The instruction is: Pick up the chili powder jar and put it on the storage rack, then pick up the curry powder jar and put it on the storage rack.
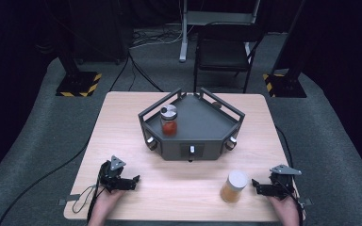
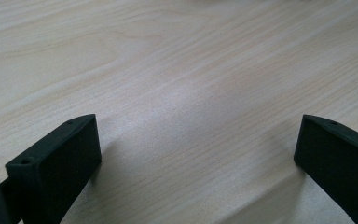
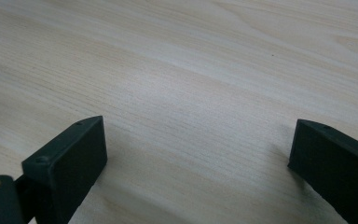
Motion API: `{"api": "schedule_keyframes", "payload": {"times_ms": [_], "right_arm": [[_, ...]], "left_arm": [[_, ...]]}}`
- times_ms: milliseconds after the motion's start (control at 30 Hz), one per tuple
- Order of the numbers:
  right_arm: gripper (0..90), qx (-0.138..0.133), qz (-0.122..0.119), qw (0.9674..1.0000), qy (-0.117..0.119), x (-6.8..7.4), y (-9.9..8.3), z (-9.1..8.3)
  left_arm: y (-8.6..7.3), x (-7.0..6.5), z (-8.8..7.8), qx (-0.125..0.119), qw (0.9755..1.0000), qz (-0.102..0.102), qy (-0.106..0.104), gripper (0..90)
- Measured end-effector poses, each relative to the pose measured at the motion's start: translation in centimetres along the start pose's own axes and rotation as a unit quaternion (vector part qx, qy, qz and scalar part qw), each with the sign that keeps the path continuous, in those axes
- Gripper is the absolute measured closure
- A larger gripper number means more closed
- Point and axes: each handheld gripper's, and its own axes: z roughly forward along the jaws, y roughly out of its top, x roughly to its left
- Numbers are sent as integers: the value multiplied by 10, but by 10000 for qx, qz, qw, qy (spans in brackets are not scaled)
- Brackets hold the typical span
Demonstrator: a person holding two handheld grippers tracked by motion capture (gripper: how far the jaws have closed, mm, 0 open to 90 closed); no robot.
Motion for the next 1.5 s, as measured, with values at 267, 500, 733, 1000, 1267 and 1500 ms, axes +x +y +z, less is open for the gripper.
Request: {"api": "schedule_keyframes", "payload": {"times_ms": [267, 500, 733, 1000, 1267, 1500], "right_arm": [[30, 0, 0, 10000, 0, 0, 0, 0], [30, 0, 0, 10000, 0, 0, 0, 0], [29, 1, 1, 10000, 2, 0, 0, 0], [35, -4, 5, 10000, 5, 0, 0, 0], [34, -4, -8, 10000, 14, -1, 0, 0], [37, -5, -57, 10000, 58, -2, -1, -1]], "left_arm": [[0, 0, 0, -1, 10000, 1, 1, 2], [0, 0, 0, -3, 10000, 2, 0, 2], [0, 0, 0, 0, 10000, 0, 1, 2], [0, 0, 0, 0, 10000, -1, 0, 2], [0, 0, 0, -2, 10000, 2, 0, 2], [0, 0, 0, -5, 10000, 3, 1, 2]]}}
